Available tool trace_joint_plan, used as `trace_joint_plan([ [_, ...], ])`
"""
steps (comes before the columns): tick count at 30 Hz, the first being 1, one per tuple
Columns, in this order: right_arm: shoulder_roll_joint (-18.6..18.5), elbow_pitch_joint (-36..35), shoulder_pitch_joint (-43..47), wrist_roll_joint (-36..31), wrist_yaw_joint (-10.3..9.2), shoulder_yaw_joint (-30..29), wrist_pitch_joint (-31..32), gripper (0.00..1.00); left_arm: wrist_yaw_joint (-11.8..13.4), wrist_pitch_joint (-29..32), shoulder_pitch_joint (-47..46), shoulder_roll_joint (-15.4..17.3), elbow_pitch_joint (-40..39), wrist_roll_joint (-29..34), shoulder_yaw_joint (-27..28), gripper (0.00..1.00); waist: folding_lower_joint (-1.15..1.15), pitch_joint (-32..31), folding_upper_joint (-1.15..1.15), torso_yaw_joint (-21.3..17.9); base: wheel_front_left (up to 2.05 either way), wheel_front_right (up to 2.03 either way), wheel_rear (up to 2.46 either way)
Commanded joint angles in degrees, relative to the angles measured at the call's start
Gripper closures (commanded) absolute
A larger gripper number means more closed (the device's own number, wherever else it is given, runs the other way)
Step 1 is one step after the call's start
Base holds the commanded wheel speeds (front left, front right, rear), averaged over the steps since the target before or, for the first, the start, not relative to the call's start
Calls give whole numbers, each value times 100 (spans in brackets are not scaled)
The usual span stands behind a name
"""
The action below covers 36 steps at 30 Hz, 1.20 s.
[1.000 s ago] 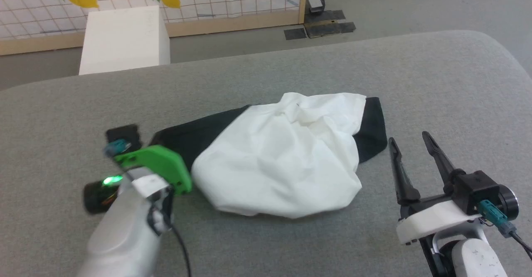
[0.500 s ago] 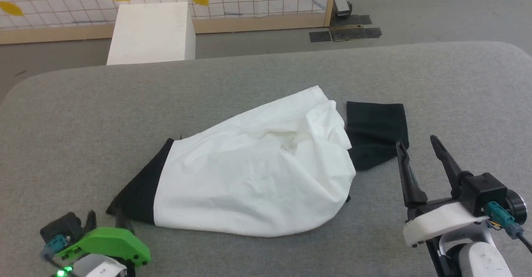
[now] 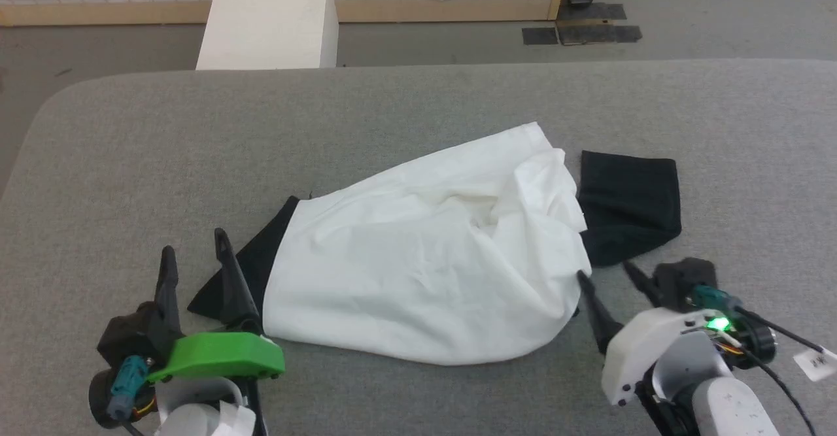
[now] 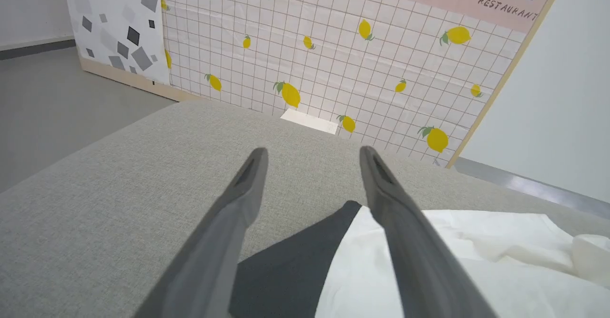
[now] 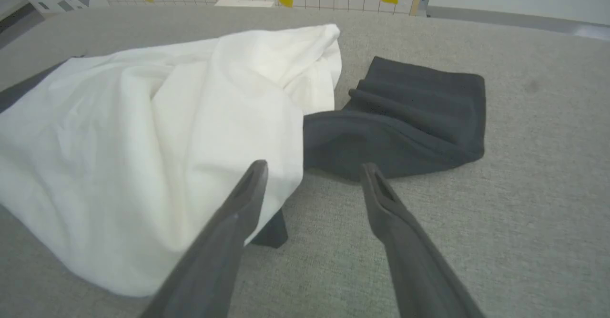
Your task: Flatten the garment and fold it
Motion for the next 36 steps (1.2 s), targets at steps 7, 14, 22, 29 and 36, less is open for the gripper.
trace_joint_plan([
  [7,8,141,-370,505,-9,347,1109,39,-350,-25,-148,-249,145,319,205,0,0,224,40,194,0,0,0],
  [14,-105,-192,-455,674,-9,404,959,100,-496,-25,-129,-303,267,412,381,0,0,170,40,201,0,0,0],
  [22,-216,-1063,-590,192,-9,-922,633,100,-534,-26,-53,-311,351,401,417,0,0,-43,40,73,0,0,0],
  [29,-333,-1890,-768,-533,-9,-1940,780,100,-544,-26,-19,-312,411,369,342,0,0,-154,40,40,0,0,0],
  [36,-731,-2146,-1275,-474,-9,822,1095,100,-558,-26,-33,-312,446,359,335,0,0,-119,40,18,0,0,0],
])
